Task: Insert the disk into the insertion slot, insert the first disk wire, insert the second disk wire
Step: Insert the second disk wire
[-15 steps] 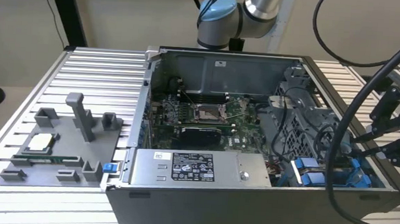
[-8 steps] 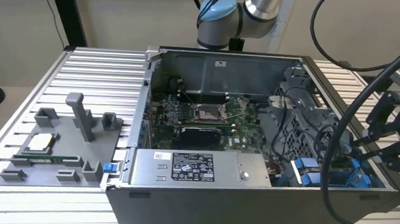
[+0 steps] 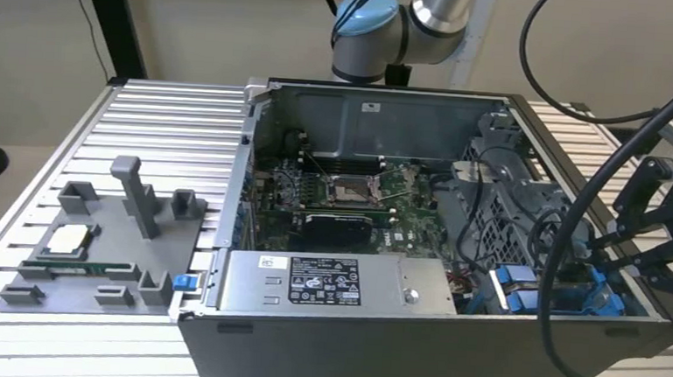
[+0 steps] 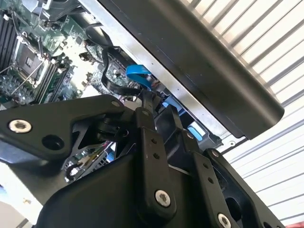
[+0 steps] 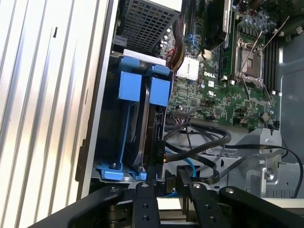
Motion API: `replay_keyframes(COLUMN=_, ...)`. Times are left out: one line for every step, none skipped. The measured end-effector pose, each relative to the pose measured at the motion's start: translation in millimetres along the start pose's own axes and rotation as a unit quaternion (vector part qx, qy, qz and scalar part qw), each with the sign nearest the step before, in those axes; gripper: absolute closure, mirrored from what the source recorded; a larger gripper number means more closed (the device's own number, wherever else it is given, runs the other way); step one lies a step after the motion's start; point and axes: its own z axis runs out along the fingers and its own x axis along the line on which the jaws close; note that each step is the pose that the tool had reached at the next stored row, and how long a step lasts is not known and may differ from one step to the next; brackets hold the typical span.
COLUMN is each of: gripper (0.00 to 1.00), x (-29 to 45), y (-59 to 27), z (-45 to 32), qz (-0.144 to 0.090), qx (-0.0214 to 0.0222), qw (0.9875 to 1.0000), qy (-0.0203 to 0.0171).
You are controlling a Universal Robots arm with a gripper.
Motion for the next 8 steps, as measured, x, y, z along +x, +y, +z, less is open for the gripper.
replay_keyframes(gripper=0.00, x=0.0, y=0.0, z=0.1, qz=0.000, qx=0.0000, qw=1.0000, qy=0.0000)
replay_keyframes(gripper=0.00, x=0.1, y=-0.1, z=0.2, qz=0.000, qx=0.0000, qw=1.0000, qy=0.0000)
replay_keyframes(gripper=0.00, x=0.1, y=-0.1, z=0.4, qz=0.000, qx=0.0000, qw=1.0000, qy=-0.0001)
replay_keyframes(gripper=0.00, x=0.2, y=-0.1, z=0.6, qz=0.000, qx=0.0000, qw=1.0000, qy=-0.0001)
replay_keyframes(gripper=0.00, x=0.3, y=-0.1, z=0.8, qz=0.000, qx=0.0000, qw=1.0000, qy=0.0000)
replay_keyframes(gripper=0.00, x=0.4, y=-0.2, z=1.0, qz=0.000, qx=0.0000, qw=1.0000, qy=0.0000)
replay_keyframes(gripper=0.00, x=0.4, y=-0.2, z=1.2, qz=0.000, qx=0.0000, qw=1.0000, qy=0.0000)
replay_keyframes(gripper=0.00, x=0.5, y=-0.3, z=1.4, qz=0.000, qx=0.0000, qw=1.0000, qy=0.0000)
